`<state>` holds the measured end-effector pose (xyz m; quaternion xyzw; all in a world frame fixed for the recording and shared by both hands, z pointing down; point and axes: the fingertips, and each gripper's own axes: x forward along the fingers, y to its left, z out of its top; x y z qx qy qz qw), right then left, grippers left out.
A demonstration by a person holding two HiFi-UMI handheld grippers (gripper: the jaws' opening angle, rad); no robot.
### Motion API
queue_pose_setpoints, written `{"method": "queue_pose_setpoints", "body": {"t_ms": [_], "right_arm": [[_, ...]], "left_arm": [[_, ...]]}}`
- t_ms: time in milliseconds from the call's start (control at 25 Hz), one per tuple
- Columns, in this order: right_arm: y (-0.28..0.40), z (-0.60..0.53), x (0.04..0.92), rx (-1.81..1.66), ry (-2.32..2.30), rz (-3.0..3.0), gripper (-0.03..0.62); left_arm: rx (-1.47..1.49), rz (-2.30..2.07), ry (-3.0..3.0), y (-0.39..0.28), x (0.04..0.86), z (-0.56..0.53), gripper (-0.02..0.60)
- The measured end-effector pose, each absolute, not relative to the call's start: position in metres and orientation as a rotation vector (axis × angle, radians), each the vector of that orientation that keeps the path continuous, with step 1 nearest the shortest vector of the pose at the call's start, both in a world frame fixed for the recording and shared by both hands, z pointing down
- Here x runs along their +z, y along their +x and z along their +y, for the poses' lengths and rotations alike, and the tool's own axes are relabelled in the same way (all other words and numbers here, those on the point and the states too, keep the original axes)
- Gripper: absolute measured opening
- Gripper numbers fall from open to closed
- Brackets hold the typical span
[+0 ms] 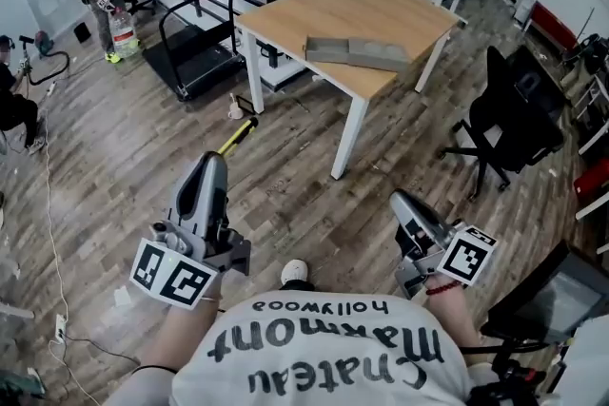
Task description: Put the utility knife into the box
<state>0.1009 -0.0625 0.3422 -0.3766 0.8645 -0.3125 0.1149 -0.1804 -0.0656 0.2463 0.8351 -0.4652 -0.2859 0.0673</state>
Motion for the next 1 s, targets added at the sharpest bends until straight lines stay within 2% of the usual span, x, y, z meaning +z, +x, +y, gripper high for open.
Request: {"method": "queue_pose_setpoints", "body": {"t_ms": [1000], "right_arm": [[0.126, -0.190, 0.337, -1.021, -1.302, 2.171, 0.049]], "left_arm": [[-0.855, -1.321, 2.526, -0.198, 0.233, -0.210, 0.025]]}}
